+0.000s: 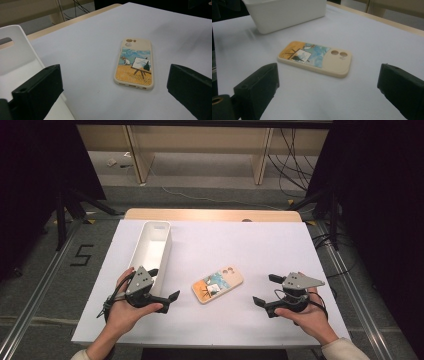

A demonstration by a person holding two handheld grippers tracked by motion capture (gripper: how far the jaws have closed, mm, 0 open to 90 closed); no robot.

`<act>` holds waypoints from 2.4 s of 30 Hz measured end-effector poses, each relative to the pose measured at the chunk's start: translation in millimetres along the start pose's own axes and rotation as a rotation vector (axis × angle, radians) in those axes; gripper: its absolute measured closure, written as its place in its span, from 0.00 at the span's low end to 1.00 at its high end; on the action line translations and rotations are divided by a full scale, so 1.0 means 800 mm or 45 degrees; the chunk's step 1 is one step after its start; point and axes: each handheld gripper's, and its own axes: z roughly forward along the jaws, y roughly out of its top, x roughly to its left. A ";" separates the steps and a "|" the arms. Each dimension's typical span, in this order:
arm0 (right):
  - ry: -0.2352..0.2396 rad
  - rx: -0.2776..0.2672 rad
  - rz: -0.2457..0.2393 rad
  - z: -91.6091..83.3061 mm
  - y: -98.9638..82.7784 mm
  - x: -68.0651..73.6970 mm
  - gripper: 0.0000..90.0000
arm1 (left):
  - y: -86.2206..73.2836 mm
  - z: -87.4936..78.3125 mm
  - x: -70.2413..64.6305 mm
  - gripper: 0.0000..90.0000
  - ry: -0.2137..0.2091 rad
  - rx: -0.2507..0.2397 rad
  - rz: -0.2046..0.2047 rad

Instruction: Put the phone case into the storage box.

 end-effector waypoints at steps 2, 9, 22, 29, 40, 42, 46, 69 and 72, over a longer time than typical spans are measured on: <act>0.000 0.000 0.001 0.000 0.000 0.000 0.05 | 0.000 0.000 0.000 0.00 0.000 0.001 0.000; 0.001 -0.005 0.004 0.001 0.000 0.000 0.05 | 0.001 0.000 -0.001 0.00 0.001 -0.003 0.004; -0.001 0.002 0.001 0.003 0.001 0.001 0.05 | 0.009 0.005 -0.011 0.01 -0.008 0.000 0.031; -0.003 0.001 0.007 0.003 0.001 0.001 0.05 | 0.012 0.010 -0.015 0.01 -0.016 0.008 0.033; -0.002 0.007 0.001 0.005 0.001 0.003 0.05 | 0.022 0.037 -0.033 0.00 -0.054 0.073 0.056; -0.002 0.008 0.000 0.005 0.001 0.003 0.05 | 0.023 0.040 -0.035 0.00 -0.057 0.078 0.058; -0.004 0.009 -0.004 0.006 0.001 0.003 0.05 | 0.027 0.053 -0.041 0.00 -0.080 0.093 0.061; -0.006 0.014 -0.005 0.006 0.000 0.003 0.05 | 0.046 0.150 -0.058 0.00 -0.165 0.218 0.090; -0.009 0.017 0.001 0.005 -0.001 0.004 0.05 | 0.048 0.157 -0.058 0.00 -0.164 0.226 0.092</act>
